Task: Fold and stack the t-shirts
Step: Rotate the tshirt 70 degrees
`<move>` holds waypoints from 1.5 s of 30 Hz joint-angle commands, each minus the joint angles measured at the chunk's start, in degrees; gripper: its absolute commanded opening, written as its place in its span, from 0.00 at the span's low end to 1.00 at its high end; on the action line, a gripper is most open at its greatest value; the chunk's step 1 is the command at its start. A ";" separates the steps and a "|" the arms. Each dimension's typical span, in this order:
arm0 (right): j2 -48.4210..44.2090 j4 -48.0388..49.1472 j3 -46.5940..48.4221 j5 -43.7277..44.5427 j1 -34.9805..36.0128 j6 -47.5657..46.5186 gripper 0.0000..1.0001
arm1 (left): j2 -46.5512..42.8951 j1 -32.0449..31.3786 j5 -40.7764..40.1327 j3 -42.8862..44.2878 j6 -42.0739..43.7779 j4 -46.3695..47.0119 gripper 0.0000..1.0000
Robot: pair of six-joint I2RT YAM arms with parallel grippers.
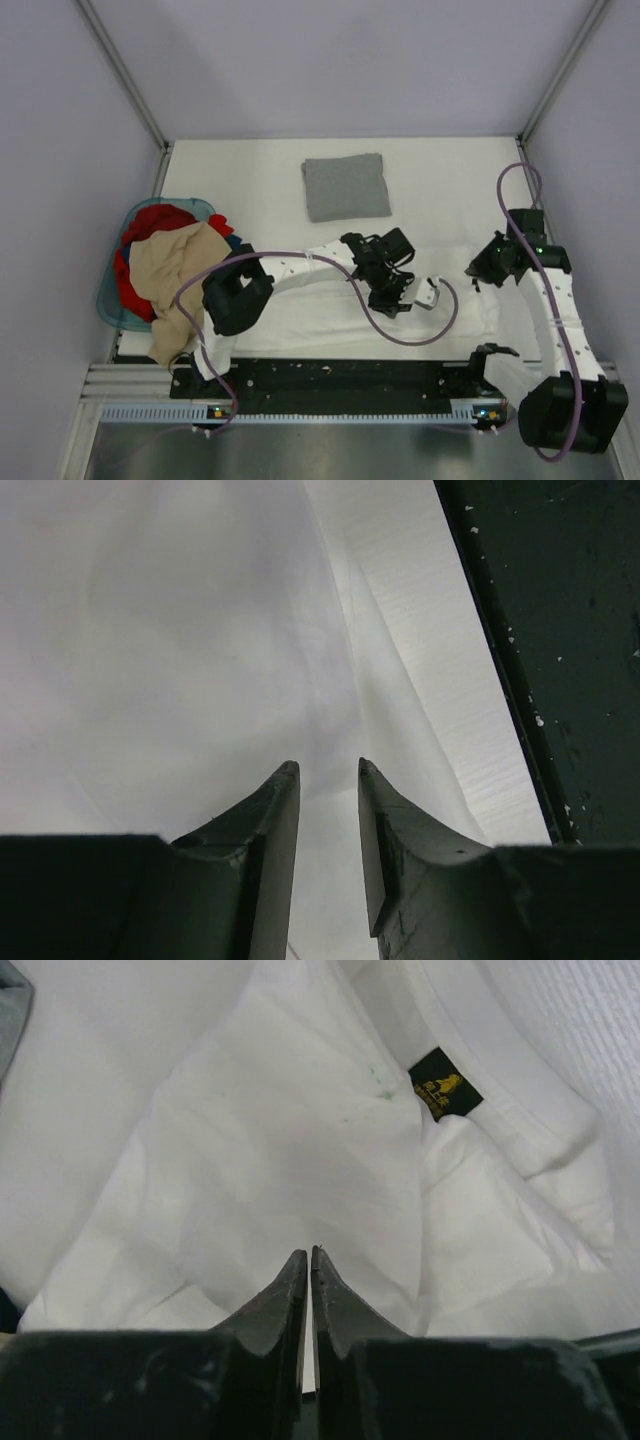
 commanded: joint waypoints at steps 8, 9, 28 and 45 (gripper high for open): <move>30.60 30.70 -1.72 7.86 -1.47 -7.93 0.00 | 2.04 -0.23 -4.54 -8.31 -0.48 9.06 0.32; 33.43 30.53 0.38 9.27 -1.73 -7.94 0.00 | 2.30 -0.23 -4.45 -8.40 -0.57 9.06 0.32; 42.98 21.48 25.64 2.94 -1.03 -14.10 0.30 | 0.82 1.97 -2.61 9.43 -1.63 -8.07 0.40; 34.49 29.29 -4.18 0.57 -6.56 -2.21 0.00 | -13.25 22.79 -20.27 -13.66 -2.69 -3.43 0.42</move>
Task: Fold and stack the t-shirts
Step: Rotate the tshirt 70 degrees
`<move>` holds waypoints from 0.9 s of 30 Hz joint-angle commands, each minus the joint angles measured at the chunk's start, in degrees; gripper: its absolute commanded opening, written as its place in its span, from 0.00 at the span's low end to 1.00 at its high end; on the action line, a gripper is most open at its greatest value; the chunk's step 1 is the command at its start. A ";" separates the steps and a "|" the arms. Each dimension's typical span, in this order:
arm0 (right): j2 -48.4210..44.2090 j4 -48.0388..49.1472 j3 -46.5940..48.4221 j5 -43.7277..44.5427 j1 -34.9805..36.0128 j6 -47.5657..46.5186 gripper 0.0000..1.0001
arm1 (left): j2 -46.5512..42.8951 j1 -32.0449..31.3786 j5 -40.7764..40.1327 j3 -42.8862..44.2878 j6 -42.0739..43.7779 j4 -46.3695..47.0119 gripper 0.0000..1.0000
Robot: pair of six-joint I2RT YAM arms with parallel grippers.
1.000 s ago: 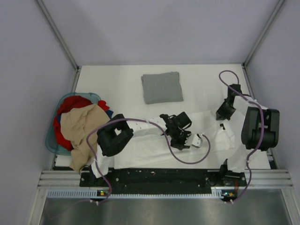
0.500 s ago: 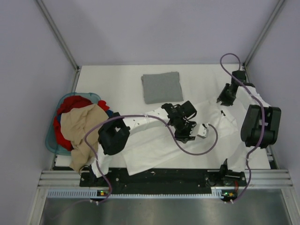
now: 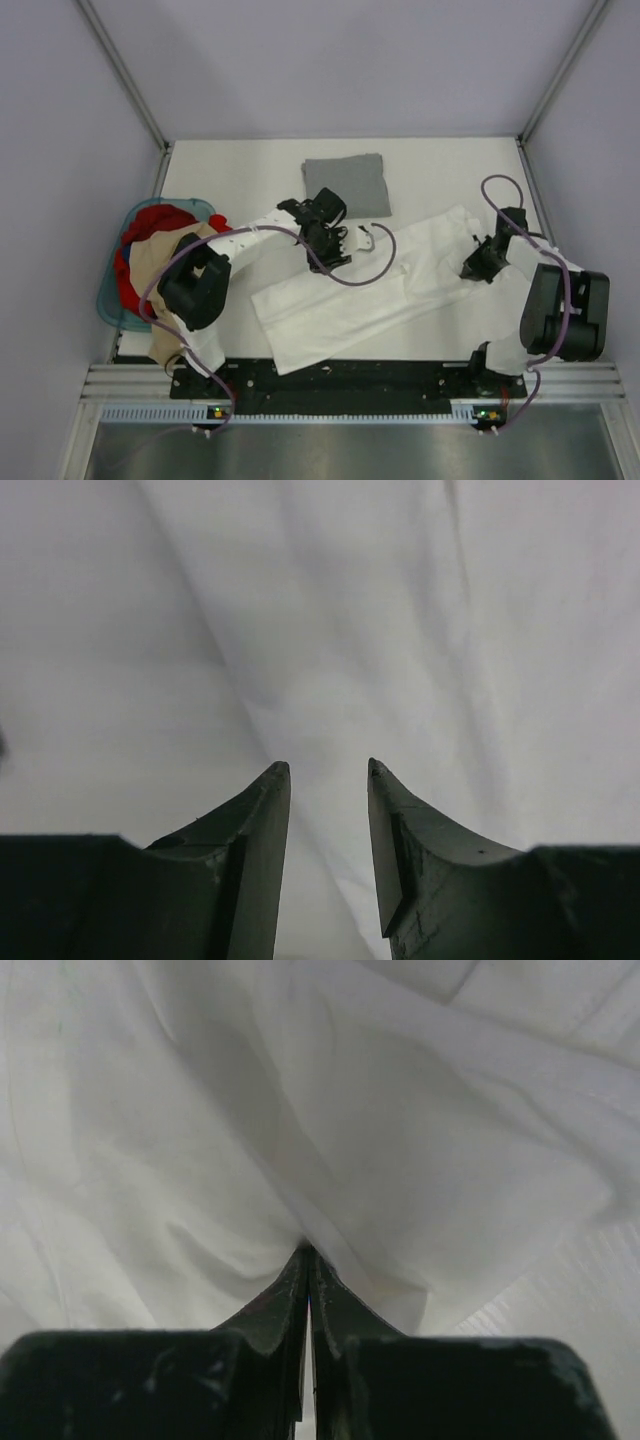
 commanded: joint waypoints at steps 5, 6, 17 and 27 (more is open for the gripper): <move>18.60 3.17 18.21 6.22 -5.33 -2.08 0.00 | -6.03 5.54 -7.09 -12.92 2.27 3.91 0.42; 23.32 2.38 23.13 5.26 -5.34 -2.78 0.00 | -6.20 5.54 -5.95 -13.19 2.18 3.47 0.42; 38.77 -4.13 61.14 -1.53 -1.22 -13.58 0.06 | -7.26 5.45 2.85 -8.80 -0.80 -2.59 0.43; 25.65 0.53 48.06 2.62 15.66 -23.10 0.08 | -7.52 5.45 7.16 -6.60 -2.21 -5.33 0.44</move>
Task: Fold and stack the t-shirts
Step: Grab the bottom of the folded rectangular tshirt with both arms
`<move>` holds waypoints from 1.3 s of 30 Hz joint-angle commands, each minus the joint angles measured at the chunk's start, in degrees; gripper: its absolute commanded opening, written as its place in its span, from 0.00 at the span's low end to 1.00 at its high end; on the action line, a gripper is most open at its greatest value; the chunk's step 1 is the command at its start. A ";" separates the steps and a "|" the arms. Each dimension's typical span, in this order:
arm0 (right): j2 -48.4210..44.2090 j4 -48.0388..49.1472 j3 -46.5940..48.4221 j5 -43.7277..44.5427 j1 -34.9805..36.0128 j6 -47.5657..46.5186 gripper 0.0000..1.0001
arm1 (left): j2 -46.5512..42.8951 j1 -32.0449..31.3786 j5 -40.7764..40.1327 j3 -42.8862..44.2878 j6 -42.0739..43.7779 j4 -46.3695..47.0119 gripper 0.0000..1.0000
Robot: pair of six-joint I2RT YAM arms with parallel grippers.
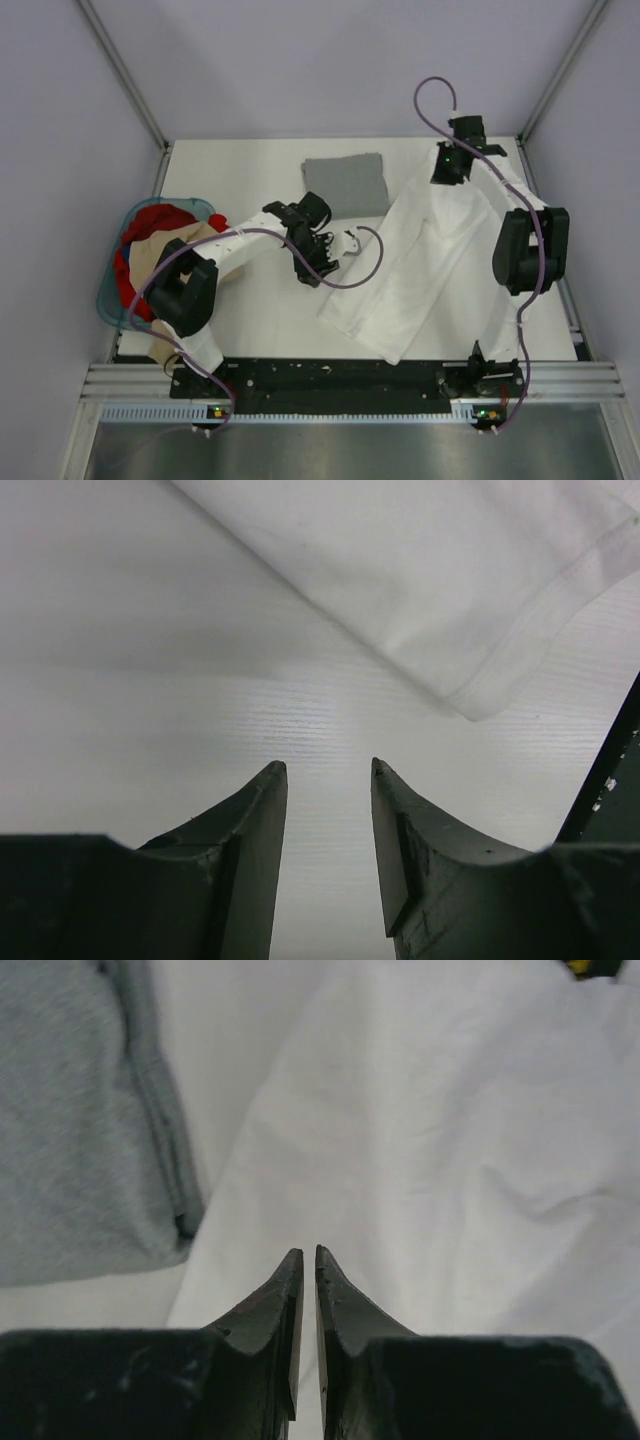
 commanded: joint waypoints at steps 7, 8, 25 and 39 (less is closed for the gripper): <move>1.83 1.80 -9.98 1.33 4.98 1.45 0.00 | -3.57 -0.04 3.44 -0.68 -1.47 -1.37 0.44; 3.06 1.01 -10.68 0.97 4.98 2.06 0.00 | -3.57 -0.04 3.45 -0.94 -1.56 -1.37 0.45; -35.04 10.57 -25.68 -16.68 16.39 -13.28 0.57 | -11.13 -5.04 20.68 -10.33 24.00 1.52 0.66; -62.66 6.20 -65.61 -18.01 54.54 -53.64 0.64 | -7.35 -11.63 5.21 -19.05 25.78 13.74 0.66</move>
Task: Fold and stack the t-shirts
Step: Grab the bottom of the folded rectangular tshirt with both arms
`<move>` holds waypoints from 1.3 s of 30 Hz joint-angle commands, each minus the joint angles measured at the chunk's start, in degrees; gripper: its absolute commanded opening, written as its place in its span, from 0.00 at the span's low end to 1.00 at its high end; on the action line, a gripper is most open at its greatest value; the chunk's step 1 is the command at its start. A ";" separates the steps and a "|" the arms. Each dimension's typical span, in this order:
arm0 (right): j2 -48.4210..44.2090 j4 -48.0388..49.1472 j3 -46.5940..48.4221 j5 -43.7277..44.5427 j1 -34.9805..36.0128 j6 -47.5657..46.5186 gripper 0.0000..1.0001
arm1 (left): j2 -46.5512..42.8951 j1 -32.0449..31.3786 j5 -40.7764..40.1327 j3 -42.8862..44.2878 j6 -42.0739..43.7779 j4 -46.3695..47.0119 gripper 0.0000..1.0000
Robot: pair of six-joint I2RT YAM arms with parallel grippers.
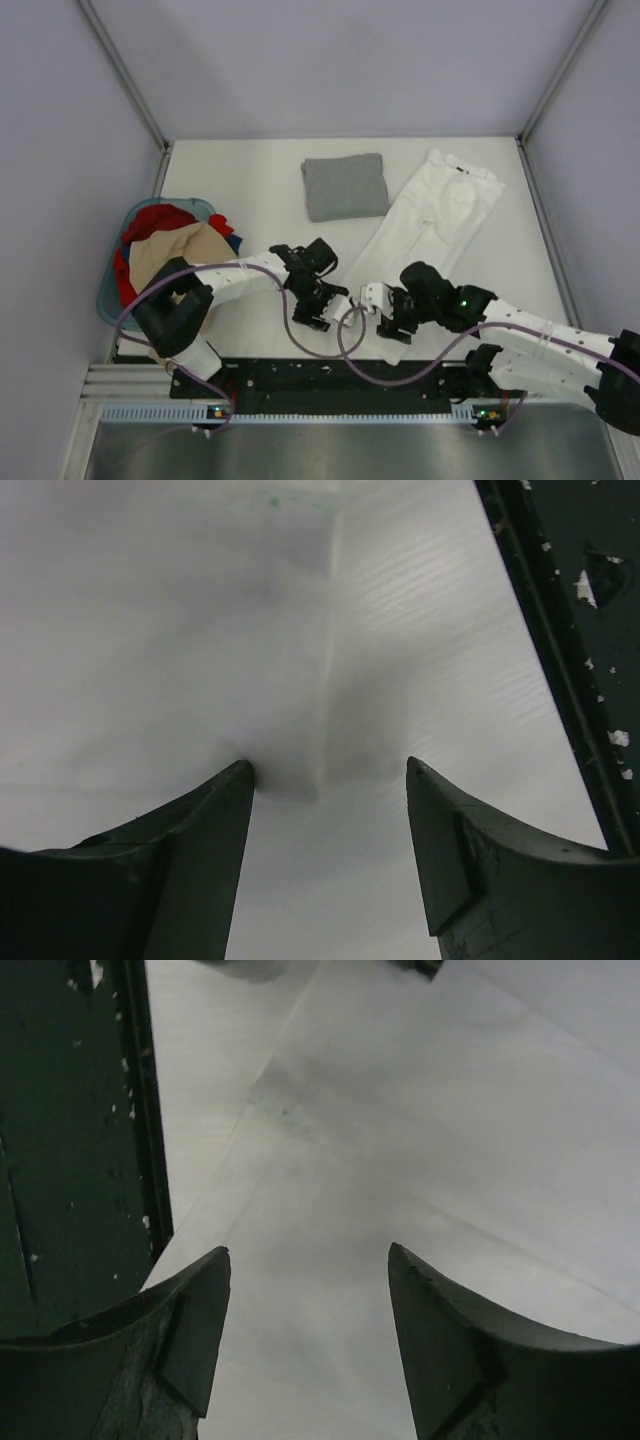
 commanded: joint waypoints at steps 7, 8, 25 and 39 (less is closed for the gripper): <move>-2.22 -5.56 -5.12 -3.60 9.28 -22.28 0.63 | -0.03 -4.21 -7.48 -4.70 0.36 8.67 0.64; -0.55 -7.39 -4.42 -4.74 9.29 -24.30 0.63 | -0.73 -4.65 -9.23 -5.84 0.10 10.86 0.63; 6.58 -16.74 -3.80 -3.96 13.77 -34.87 0.64 | 0.05 -8.87 -16.37 -8.66 6.08 13.87 0.35; 4.58 -9.43 -3.71 -1.59 14.21 -27.23 0.00 | -2.49 -8.96 -16.90 -7.09 0.46 12.90 0.00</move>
